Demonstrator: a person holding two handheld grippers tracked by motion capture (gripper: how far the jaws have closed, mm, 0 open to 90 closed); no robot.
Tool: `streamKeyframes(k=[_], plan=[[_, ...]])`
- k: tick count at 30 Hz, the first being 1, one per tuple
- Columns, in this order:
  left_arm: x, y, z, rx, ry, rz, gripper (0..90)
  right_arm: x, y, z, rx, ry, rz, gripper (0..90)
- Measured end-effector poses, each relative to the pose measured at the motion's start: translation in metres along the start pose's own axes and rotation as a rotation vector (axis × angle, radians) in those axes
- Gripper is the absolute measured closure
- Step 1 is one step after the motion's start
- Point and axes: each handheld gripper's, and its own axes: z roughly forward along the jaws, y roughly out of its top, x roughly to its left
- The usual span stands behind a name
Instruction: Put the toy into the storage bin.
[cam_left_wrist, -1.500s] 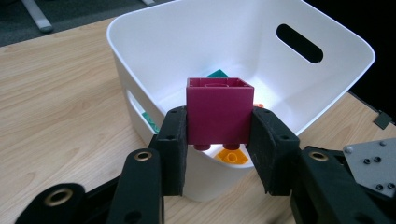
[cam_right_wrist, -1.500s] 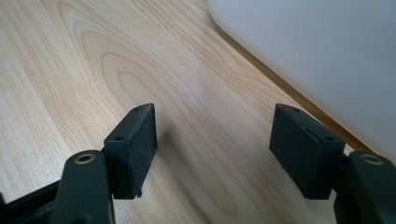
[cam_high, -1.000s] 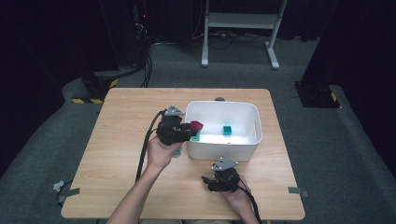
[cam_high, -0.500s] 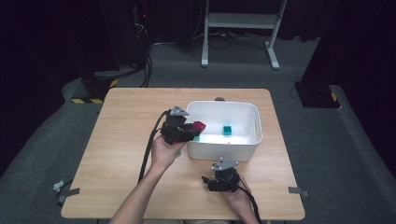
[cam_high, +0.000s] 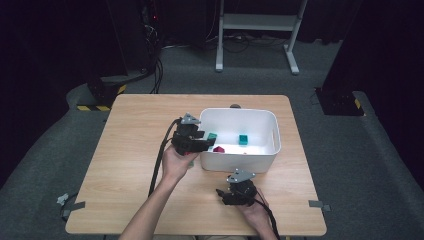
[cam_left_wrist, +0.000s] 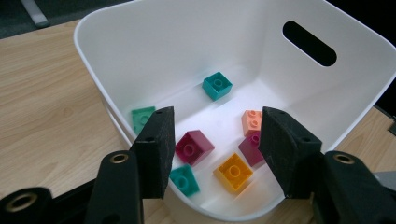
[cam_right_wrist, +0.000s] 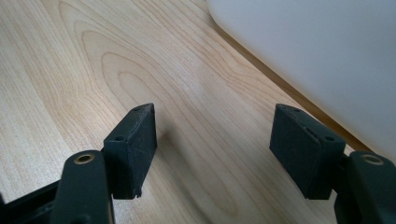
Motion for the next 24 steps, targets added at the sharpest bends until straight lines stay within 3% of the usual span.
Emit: streamKeyframes(k=[16,24], plan=[[0.009,-0.011,-0.027,-0.036,0.069,0.005,43.7,0.000,0.000,0.000,0.000,0.000,-0.002,31.6],[0.017,-0.019,-0.038,-0.053,0.088,-0.021,43.7,0.000,0.000,0.000,0.000,0.000,-0.001,31.6]])
